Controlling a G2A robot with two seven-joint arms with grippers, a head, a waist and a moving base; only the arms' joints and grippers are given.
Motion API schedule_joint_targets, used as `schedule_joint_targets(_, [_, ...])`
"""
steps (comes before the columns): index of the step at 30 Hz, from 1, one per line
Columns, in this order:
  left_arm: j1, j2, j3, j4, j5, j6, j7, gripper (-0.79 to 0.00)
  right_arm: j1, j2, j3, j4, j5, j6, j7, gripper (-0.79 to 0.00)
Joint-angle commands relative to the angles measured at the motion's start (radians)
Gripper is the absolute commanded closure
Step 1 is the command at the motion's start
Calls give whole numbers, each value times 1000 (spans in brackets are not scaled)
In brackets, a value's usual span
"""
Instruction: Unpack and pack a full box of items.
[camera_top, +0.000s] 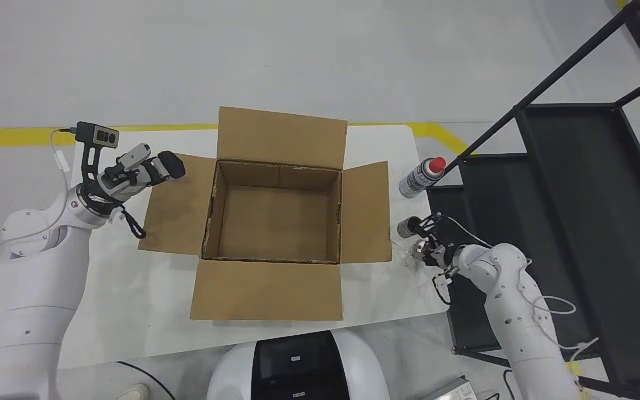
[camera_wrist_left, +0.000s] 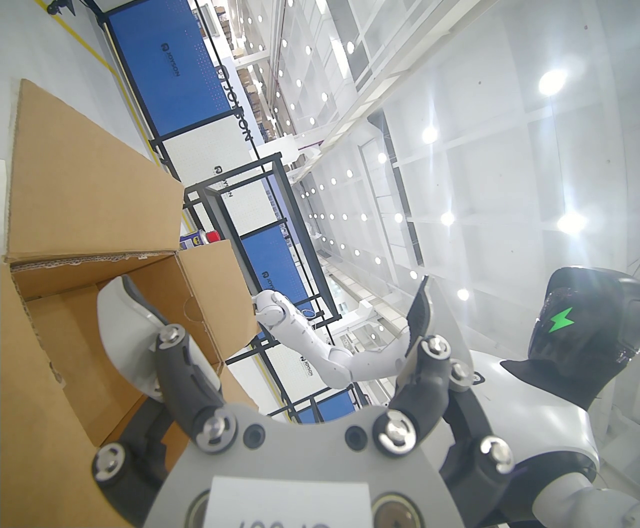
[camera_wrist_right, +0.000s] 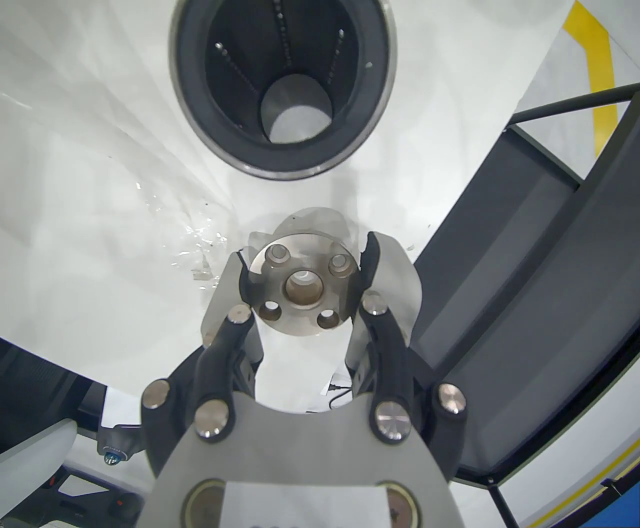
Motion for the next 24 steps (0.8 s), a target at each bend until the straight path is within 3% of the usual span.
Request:
schedule_joint_targets(1, [0,0,0,0,0,0,0,-785,20,0,-10,25,-2,1,-8,-400])
schedule_joint_targets(2, [0,0,0,0,0,0,0,-785,29,0,-16,35,-2,2,-11,-486])
schedule_joint_targets(3, [0,0,0,0,0,0,0,-785,38,1,-20,45,-1,3,-14,-696])
schedule_joint_targets(4, [0,0,0,0,0,0,0,-785,45,1,-24,52,-1,3,-16,-785])
schedule_joint_targets(10, [0,0,0,0,0,0,0,-785,34,14,0,34,12,-50,-27,-785])
schedule_joint_targets(16, [0,0,0,0,0,0,0,-785,-43,36,82,-52,75,-145,-18,-785])
schedule_joint_targets(24, [0,0,0,0,0,0,0,-785,-190,79,243,-221,296,-401,77,-785])
